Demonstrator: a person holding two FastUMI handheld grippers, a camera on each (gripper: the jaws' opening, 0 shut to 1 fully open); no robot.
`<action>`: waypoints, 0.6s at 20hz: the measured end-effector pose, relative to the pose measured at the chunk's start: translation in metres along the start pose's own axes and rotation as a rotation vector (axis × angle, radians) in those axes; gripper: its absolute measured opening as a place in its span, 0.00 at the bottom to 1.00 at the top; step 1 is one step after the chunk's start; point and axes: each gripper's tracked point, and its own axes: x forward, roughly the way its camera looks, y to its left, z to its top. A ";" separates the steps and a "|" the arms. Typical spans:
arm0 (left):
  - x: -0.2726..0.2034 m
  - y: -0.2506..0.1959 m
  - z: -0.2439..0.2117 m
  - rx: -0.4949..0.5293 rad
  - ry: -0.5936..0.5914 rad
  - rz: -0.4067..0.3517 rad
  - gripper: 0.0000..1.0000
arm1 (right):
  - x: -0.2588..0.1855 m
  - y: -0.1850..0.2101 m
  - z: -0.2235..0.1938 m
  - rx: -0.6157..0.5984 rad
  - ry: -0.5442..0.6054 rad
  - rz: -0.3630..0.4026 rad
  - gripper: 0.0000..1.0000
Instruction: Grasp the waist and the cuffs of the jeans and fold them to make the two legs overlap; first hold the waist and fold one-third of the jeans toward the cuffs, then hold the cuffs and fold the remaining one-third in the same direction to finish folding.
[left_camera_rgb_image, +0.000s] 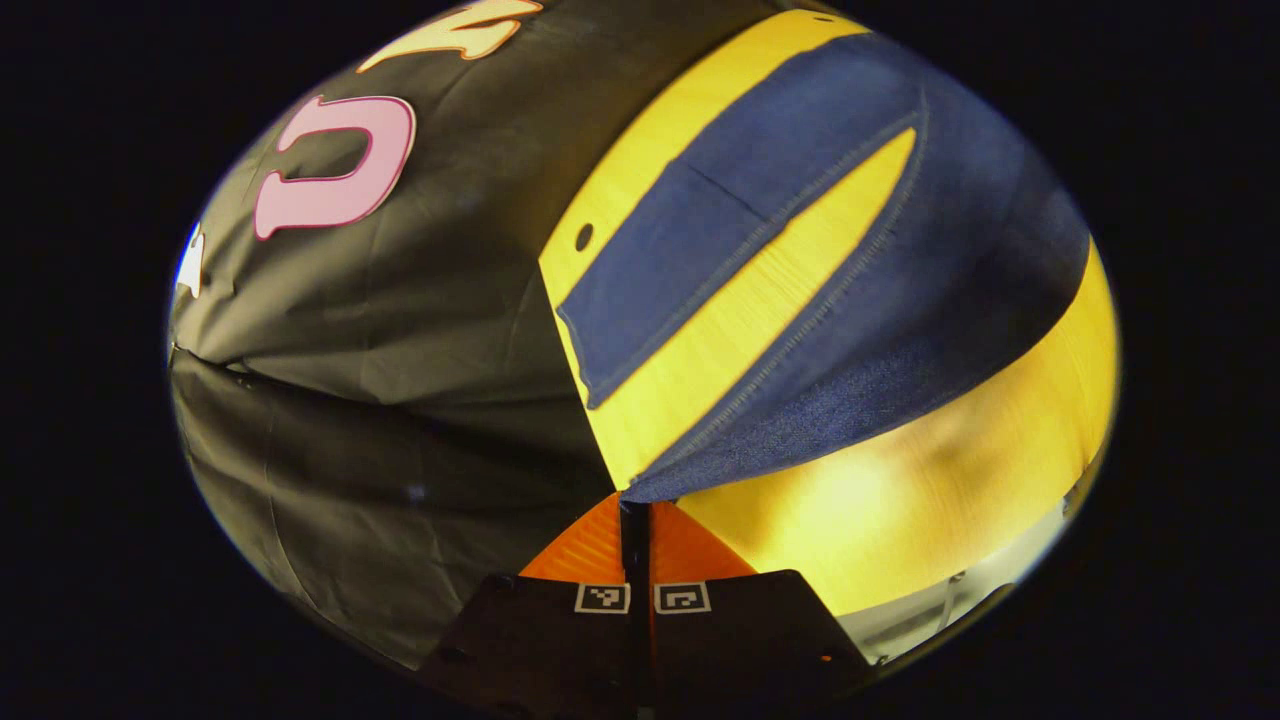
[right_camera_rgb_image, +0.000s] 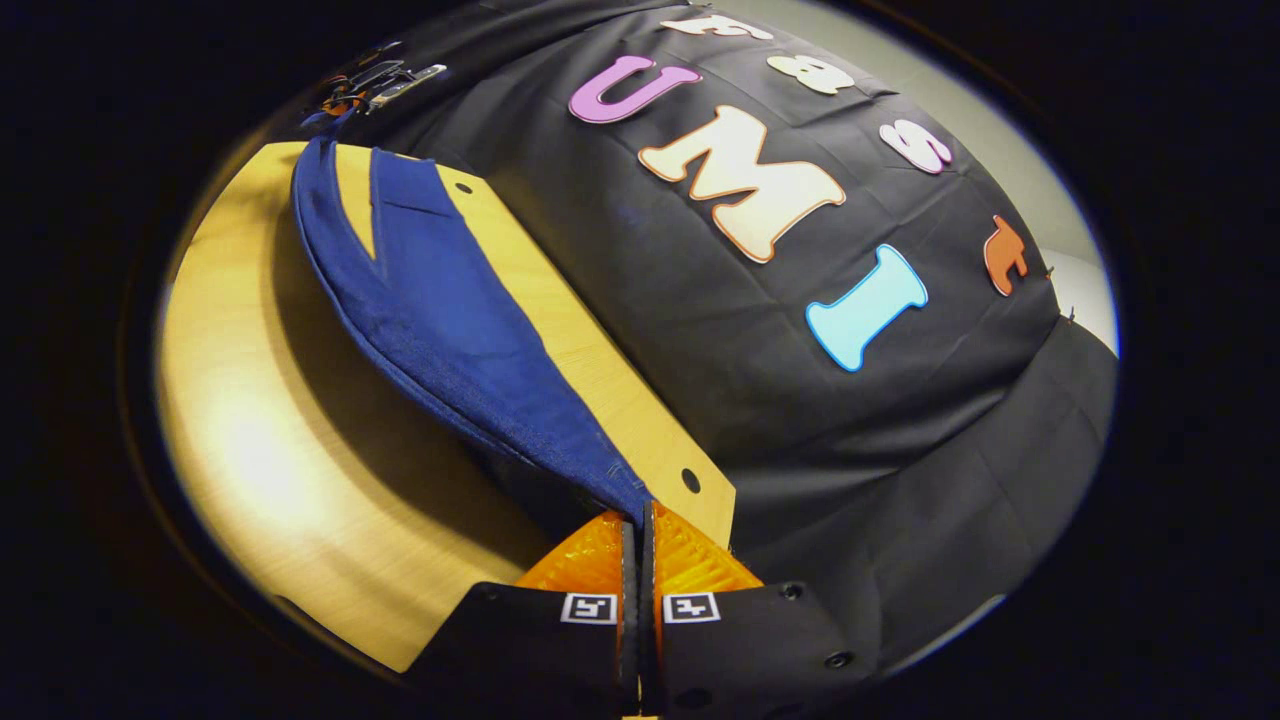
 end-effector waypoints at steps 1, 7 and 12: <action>0.006 0.011 0.008 -0.012 -0.013 0.004 0.00 | 0.007 -0.006 0.004 0.014 0.009 -0.012 0.03; 0.047 0.056 0.061 -0.079 -0.075 -0.021 0.00 | 0.052 -0.013 0.025 0.100 0.072 -0.046 0.02; 0.097 0.073 0.105 -0.039 -0.114 -0.038 0.00 | 0.099 -0.017 0.030 0.143 0.149 -0.079 0.02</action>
